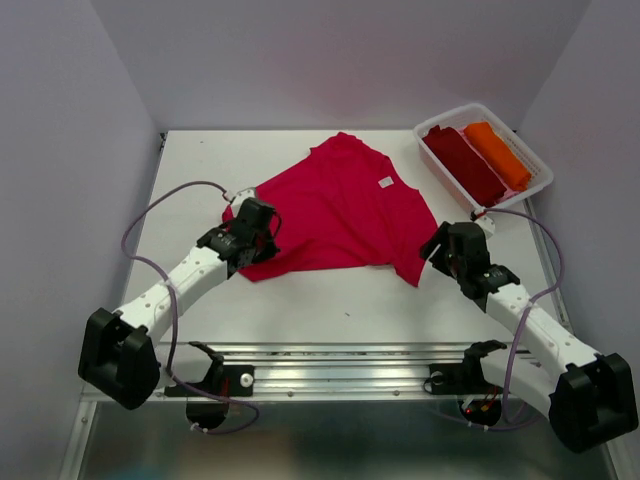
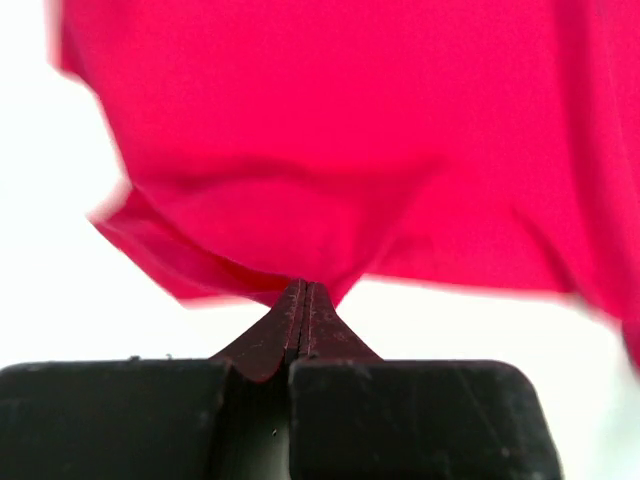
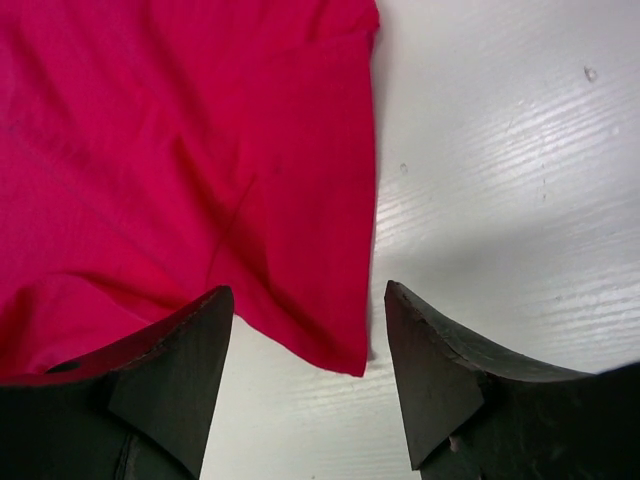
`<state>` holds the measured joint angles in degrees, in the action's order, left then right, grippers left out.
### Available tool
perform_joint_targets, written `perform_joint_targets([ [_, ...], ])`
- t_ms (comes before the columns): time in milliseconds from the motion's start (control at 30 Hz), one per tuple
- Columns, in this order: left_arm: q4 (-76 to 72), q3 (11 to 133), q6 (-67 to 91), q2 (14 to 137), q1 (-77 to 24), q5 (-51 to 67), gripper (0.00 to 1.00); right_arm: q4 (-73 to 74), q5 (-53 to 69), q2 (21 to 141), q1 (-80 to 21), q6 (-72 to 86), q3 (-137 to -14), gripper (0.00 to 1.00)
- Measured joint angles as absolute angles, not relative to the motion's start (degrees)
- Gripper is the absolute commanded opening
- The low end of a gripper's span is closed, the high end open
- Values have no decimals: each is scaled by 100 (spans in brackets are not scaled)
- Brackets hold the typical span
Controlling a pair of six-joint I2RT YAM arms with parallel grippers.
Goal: Roll the t-shirts
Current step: Flatten out the T-shirt at the center of the board.
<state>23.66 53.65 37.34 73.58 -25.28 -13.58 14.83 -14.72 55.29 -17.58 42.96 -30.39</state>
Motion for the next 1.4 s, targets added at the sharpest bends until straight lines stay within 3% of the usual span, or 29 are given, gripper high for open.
perform_joint_targets([
  [133, 2847, 4904, 4285, 6729, -3385, -1039, 0, 1468, -1610, 5666, -1758, 4219, -3218, 68],
  [167, 3055, 4794, 4480, 6504, -3568, -1007, 0, 1461, -1616, 5712, -1758, 4217, -3234, 72],
  [433, 3876, 4095, 5655, 4945, -3986, -694, 0, 1450, -1623, 6219, -1758, 4215, -3253, 74],
  [567, 4045, 3632, 5861, 4827, -4117, -296, 0, 1450, -1625, 6477, -1758, 4152, -3413, 74],
  [667, 4156, 3562, 5889, 5096, -4265, -108, 18, 1446, -1627, 6573, -1758, 4077, -3618, 74],
  [700, 4169, 3573, 5876, 5175, -4281, -113, 41, 1426, -1627, 6615, -1758, 4049, -3732, 74],
  [733, 4257, 3647, 5859, 5308, -4296, -180, 46, 1406, -1627, 6648, -1758, 4029, -3804, 74],
  [767, 4309, 3708, 5795, 5398, -4303, -220, 76, 1385, -1625, 6692, -1758, 4003, -3911, 74],
  [800, 4377, 3826, 5802, 5487, -4305, -298, 85, 1350, -1621, 6724, -1758, 3990, -3968, 74],
  [867, 4528, 4165, 5776, 5666, -4303, -617, 80, 1247, -1601, 6851, -1758, 3931, -4145, 74],
  [1000, 4517, 4952, 5583, 5837, -4101, -1350, 47, 1157, -1584, 7279, -1758, 3697, -4536, 74],
  [1100, 4023, 5144, 5266, 5885, -3568, -1649, 34, 1094, -1476, 7723, -1758, 3514, -4897, 82],
  [1400, 2032, 4560, 4552, 6969, -1865, -1345, 33, 880, -963, 9513, -1697, 3273, -6014, 82],
])
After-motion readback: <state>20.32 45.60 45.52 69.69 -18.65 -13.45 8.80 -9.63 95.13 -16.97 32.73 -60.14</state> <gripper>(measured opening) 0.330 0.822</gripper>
